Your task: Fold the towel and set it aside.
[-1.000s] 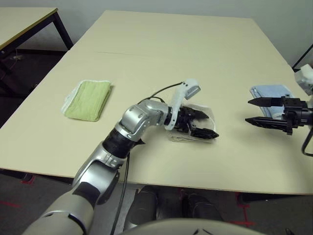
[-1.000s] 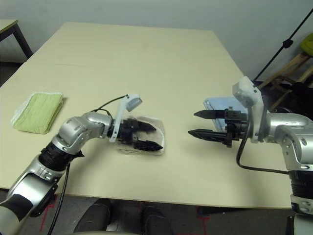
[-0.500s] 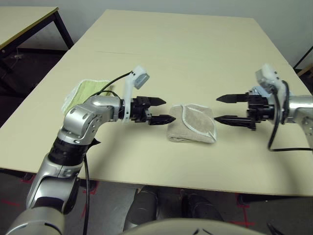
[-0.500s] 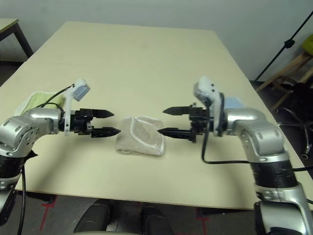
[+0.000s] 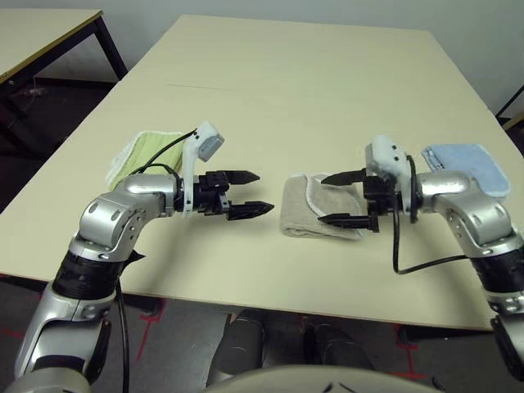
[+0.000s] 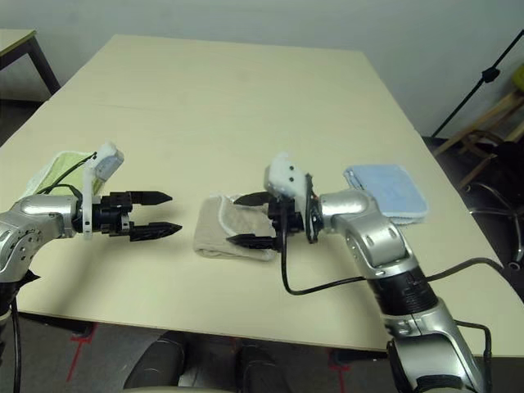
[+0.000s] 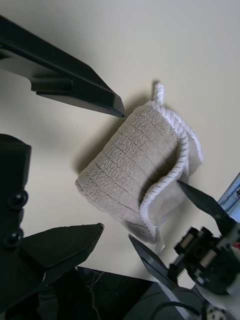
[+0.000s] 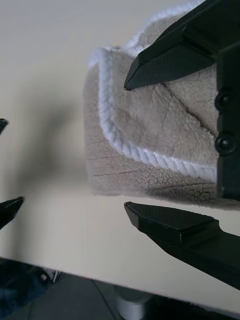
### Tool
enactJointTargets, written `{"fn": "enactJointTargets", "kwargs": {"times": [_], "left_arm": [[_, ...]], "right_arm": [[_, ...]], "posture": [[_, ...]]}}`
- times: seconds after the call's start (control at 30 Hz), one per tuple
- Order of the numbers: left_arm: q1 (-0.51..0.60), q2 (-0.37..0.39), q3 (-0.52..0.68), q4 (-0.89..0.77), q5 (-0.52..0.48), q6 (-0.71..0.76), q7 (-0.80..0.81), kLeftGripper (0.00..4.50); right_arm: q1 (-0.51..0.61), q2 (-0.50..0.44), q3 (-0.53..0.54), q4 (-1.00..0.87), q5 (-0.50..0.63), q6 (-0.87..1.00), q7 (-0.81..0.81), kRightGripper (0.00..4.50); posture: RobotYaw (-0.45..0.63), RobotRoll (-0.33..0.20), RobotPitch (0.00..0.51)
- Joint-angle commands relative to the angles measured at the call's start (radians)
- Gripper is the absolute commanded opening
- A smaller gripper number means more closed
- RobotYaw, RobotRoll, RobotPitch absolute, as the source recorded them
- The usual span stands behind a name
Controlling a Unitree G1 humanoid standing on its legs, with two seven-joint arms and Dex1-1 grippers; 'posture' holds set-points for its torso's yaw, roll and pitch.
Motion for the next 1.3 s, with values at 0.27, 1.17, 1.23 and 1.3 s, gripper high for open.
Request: {"fn": "enactJointTargets", "kwargs": {"times": [0.27, 1.17, 1.23, 1.3], "left_arm": [[0.019, 0.009, 0.014, -0.028, -0.02, 0.014, 0.02, 4.5], [0.023, 0.01, 0.011, -0.025, -0.029, 0.016, 0.04, 4.5], [0.024, 0.01, 0.011, -0.026, -0.029, 0.017, 0.042, 4.5], [0.025, 0.01, 0.011, -0.028, -0.03, 0.018, 0.043, 4.5]], "right_arm": [[-0.01, 0.08, 0.022, 0.061, -0.073, -0.034, -0.084, 2.43], [0.05, 0.048, -0.091, -0.102, 0.041, 0.026, -0.1, 1.88], [0.049, 0.047, -0.071, -0.1, 0.023, 0.01, -0.1, 2.66], [0.049, 0.048, -0.054, -0.09, 0.004, -0.009, -0.104, 3.33]], "posture": [[0.23, 0.0, 0.113], [0.23, 0.0, 0.123], [0.23, 0.0, 0.123], [0.23, 0.0, 0.126]]}}
